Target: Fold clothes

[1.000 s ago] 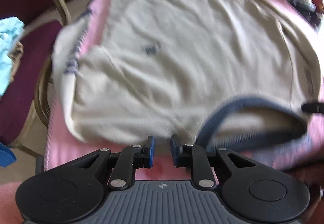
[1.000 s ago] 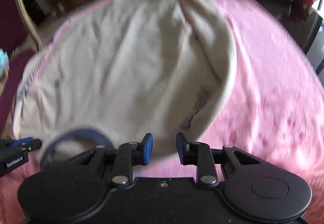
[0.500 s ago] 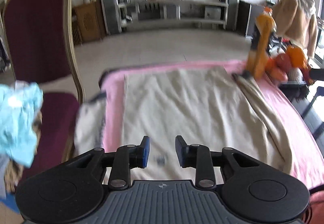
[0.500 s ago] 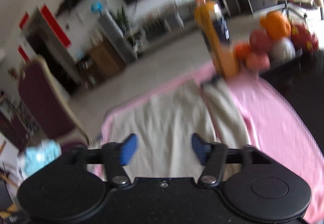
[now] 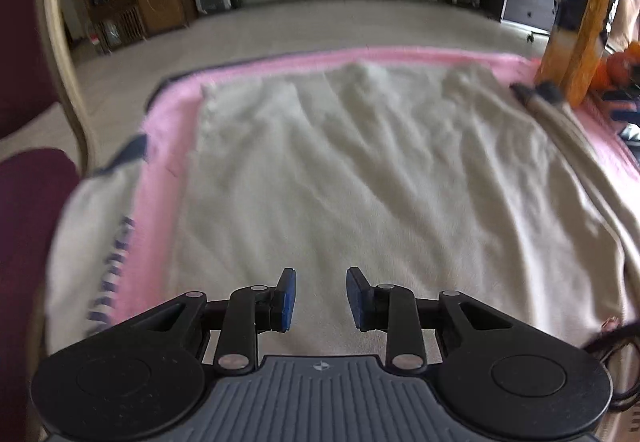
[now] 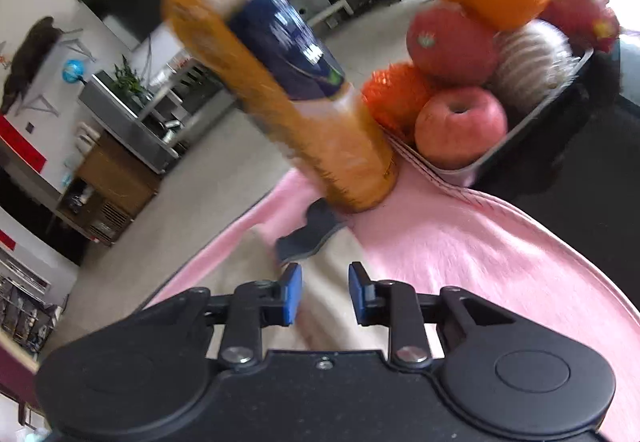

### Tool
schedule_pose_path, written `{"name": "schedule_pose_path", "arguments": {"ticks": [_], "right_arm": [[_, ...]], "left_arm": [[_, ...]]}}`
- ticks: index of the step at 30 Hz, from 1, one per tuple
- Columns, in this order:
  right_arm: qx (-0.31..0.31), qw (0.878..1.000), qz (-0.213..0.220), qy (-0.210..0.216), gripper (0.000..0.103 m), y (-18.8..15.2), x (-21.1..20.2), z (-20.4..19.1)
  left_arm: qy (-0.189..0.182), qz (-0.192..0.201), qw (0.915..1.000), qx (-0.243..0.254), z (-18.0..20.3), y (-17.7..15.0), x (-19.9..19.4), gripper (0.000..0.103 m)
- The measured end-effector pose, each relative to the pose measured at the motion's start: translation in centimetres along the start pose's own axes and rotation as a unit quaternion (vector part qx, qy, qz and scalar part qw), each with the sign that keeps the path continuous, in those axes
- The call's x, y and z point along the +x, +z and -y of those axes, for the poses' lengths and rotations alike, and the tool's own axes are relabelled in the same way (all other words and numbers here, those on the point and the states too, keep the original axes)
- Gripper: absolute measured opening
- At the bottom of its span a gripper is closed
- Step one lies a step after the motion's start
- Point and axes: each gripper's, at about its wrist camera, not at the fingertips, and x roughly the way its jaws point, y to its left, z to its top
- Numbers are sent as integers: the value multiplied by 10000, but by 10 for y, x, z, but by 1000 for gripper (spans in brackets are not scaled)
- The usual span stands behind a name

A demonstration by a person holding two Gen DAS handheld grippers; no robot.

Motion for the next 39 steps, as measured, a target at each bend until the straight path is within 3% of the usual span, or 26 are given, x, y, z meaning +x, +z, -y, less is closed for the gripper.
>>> {"name": "schedule_pose_path", "arguments": {"ticks": [6, 13, 14, 15, 19, 24, 31, 34, 39], "right_arm": [[43, 9996, -252, 114, 28, 15, 68, 17], [-312, 9986, -267, 322, 33, 9, 85, 11], [-350, 9987, -214, 304, 26, 8, 81, 9], [-387, 9987, -161, 285, 8, 7, 77, 6], [-636, 9968, 296, 384, 6, 6, 33, -7], [-680, 9912, 1003, 536, 5, 25, -62, -9], [-455, 9809, 1882, 198, 5, 76, -186, 37], [-230, 9816, 1893, -76, 5, 90, -202, 78], [203, 9875, 1516, -376, 5, 89, -180, 137]], "left_arm": [[-105, -114, 9999, -20, -4, -9, 9, 30], [-284, 94, 9995, -25, 3, -11, 3, 33], [-286, 122, 9995, -2, 4, -11, 2, 33], [-315, 147, 9994, 0, 5, -10, 2, 33], [-346, 392, 9986, 104, 10, -7, -14, 33], [-355, 757, 9963, 190, 24, -7, -51, 33], [-767, 871, 9931, 151, 61, -18, -102, 33], [-919, 764, 9927, 160, 85, -24, -105, 33], [-1056, 364, 9926, 473, 127, -38, -91, 33]]}}
